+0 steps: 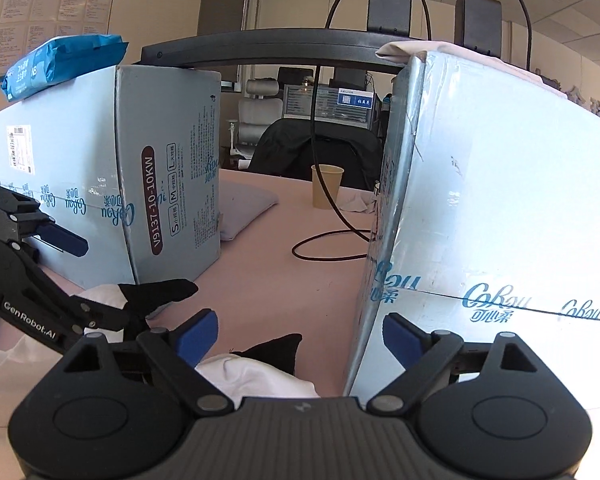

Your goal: Fold clothes

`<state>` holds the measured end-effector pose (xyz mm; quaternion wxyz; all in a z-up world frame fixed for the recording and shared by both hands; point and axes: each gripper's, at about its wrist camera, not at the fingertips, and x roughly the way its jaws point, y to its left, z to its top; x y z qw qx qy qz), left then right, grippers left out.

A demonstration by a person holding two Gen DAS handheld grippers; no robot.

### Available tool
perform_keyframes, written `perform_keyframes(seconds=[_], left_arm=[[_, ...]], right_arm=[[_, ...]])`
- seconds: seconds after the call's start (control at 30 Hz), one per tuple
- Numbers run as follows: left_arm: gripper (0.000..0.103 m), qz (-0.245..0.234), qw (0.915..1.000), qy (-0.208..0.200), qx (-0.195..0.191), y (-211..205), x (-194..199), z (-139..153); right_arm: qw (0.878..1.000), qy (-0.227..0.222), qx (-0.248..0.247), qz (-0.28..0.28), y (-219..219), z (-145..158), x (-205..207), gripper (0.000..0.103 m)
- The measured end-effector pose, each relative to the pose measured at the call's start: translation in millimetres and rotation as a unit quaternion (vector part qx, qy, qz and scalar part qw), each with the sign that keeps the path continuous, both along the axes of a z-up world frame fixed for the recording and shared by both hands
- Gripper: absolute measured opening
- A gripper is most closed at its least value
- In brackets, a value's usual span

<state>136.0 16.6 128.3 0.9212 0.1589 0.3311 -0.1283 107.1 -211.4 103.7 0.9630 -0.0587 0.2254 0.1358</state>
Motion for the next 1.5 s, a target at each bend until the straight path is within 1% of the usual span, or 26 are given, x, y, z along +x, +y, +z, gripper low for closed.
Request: perform_keyframes(seconds=[0.03,0.1,0.2,0.23,0.33,0.4,0.43,0.5,0.6,0.67,0.7,0.73,0.8,0.83,0.87,1.0,1.07,1.17,1.23,1.3,1.33,1.4,1.47,1.5], left_arm=[[0.097,0.003,0.9999,-0.011,0.008,2,-4,3],[0.097,-0.005,0.9996,-0.024,0.017,10,-21,7],[0.097,-0.024,0.9989,-0.036,0.019,34,-79,6],[0.097,-0.028,0.9987,-0.039,0.018,41,-96,5],[0.097,-0.037,0.9988,-0.032,0.003,59,-154,-4],[0.097,-0.038,0.9989,-0.026,-0.009,70,-191,-13],[0.097,-0.035,0.9991,-0.022,-0.010,73,-204,-19],[0.097,-0.028,0.9995,-0.014,-0.010,80,-227,-35],[0.097,-0.022,0.9995,-0.016,0.014,79,-247,-62],[0.097,-0.012,0.9988,-0.039,0.026,76,-251,-77],[0.097,-0.006,0.9986,-0.049,0.016,76,-251,-82],[0.097,-0.009,0.9988,-0.048,-0.005,77,-249,-85],[0.097,-0.036,0.9970,-0.034,-0.060,77,-242,-89],[0.097,-0.050,0.9952,-0.022,-0.081,76,-238,-90],[0.097,-0.054,0.9942,-0.009,-0.093,74,-234,-92],[0.097,-0.043,0.9916,0.033,-0.118,71,-220,-103],[0.097,-0.016,0.9905,0.051,-0.127,74,-211,-109],[0.097,-0.010,0.9908,0.052,-0.124,77,-205,-110],[0.101,-0.004,0.9869,0.063,-0.149,80,-199,-108],[0.101,0.005,0.9821,0.067,-0.176,84,-195,-107],[0.101,0.009,0.9809,0.066,-0.183,84,-193,-108],[0.100,0.015,0.9823,0.056,-0.178,81,-192,-110],[0.099,0.018,0.9873,0.042,-0.152,72,-193,-113],[0.097,0.019,0.9894,0.035,-0.140,68,-195,-114]], right_arm=[[1.000,0.006,0.008,0.006,-5,1,-4,0.092],[0.999,0.014,0.017,0.023,-16,2,-16,0.092],[0.998,0.018,0.034,0.048,-35,5,-48,0.092],[0.996,0.022,0.048,0.065,-44,6,-64,0.092],[0.990,0.037,0.075,0.113,-64,9,-110,0.092],[0.987,0.039,0.069,0.138,-70,8,-142,0.092],[0.987,0.037,0.059,0.146,-71,5,-162,0.092],[0.986,0.038,0.041,0.154,-69,-3,-189,0.092],[0.986,0.039,0.017,0.164,-62,-20,-227,0.092],[0.984,0.048,0.015,0.170,-57,-33,-239,0.091],[0.984,0.052,0.018,0.170,-54,-39,-241,0.091],[0.984,0.056,0.024,0.169,-53,-42,-242,0.090],[0.982,0.069,0.051,0.170,-51,-52,-239,0.086],[0.980,0.075,0.062,0.171,-50,-55,-238,0.082],[0.980,0.078,0.071,0.170,-50,-57,-237,0.078],[0.980,0.076,0.094,0.159,-58,-64,-237,0.075],[0.980,0.080,0.101,0.152,-62,-68,-237,0.074],[0.978,0.092,0.113,0.146,-70,-76,-238,0.072],[0.978,0.100,0.114,0.142,-74,-81,-238,0.072],[0.977,0.106,0.119,0.140,-76,-86,-238,0.072],[0.976,0.111,0.126,0.139,-77,-90,-237,0.072],[0.975,0.114,0.135,0.137,-77,-95,-236,0.071],[0.975,0.113,0.134,0.134,-74,-98,-234,0.070],[0.975,0.113,0.132,0.135,-73,-99,-233,0.070]])
